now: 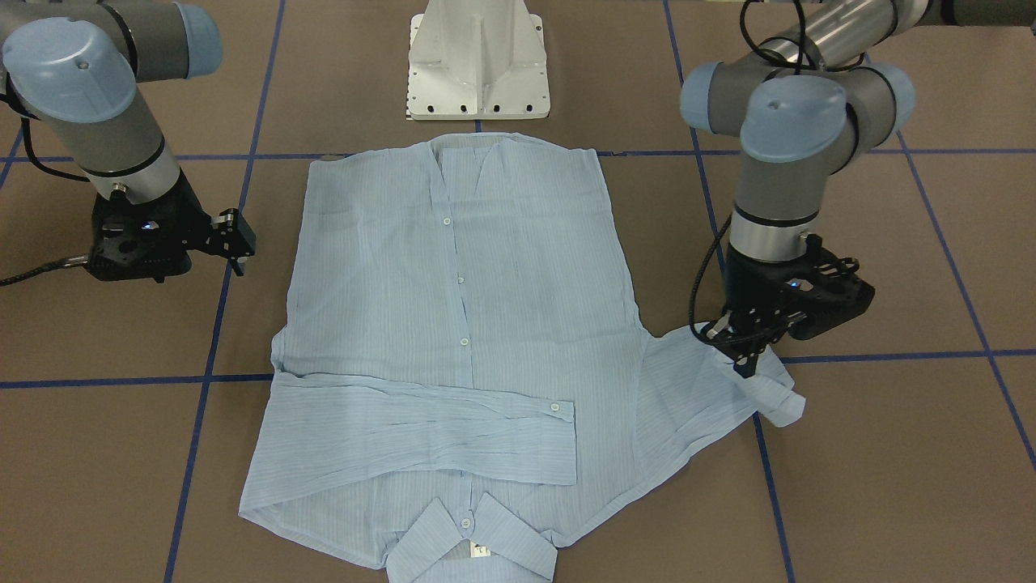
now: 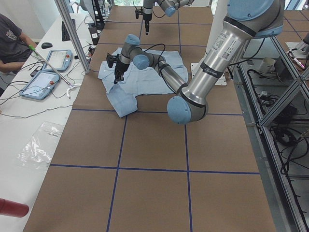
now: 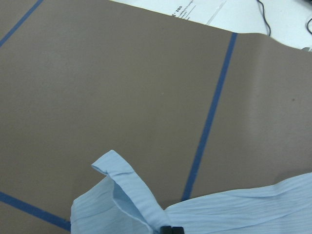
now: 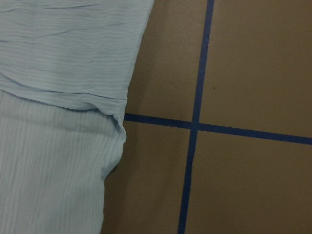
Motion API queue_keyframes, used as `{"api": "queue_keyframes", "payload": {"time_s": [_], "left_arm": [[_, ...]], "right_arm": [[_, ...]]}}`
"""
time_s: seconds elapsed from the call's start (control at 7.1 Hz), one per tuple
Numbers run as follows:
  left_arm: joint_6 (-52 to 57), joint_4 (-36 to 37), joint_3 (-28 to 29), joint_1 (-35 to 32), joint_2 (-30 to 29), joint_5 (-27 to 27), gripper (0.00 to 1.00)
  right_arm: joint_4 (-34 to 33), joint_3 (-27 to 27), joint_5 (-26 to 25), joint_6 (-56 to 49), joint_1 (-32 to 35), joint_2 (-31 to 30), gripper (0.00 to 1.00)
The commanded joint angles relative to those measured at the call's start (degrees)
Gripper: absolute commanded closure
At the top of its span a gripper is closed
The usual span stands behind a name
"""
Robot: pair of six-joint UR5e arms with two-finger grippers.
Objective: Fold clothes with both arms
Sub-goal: 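Grasp the other sleeve cuff with the left gripper while the right gripper withdraws, then lift the sleeve with the left gripper and swing it toward the collar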
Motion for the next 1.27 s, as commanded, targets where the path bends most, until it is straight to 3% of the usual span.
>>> {"api": "queue_keyframes", "payload": {"time_s": [0.0,0.14,0.84,1.13], "left_arm": [[-7.06,3.47,3.93,4.97,-10.92,-0.06,1.0],[-11.88,3.3,4.63,10.05,-14.08,0.37,1.0],[-14.56,0.85,5.33,18.26,-19.28,2.75,1.0],[-15.61,-4.41,12.7,18.27,-23.77,2.66,1.0]], "right_arm": [[-0.03,1.3,2.45,-3.84,2.77,-3.82,0.0],[-0.03,1.3,3.07,-4.12,3.48,-3.91,0.0],[-0.12,0.42,3.17,-4.65,3.84,-4.35,0.0],[-0.12,-0.02,3.08,-4.65,3.92,-4.18,0.0]]}}
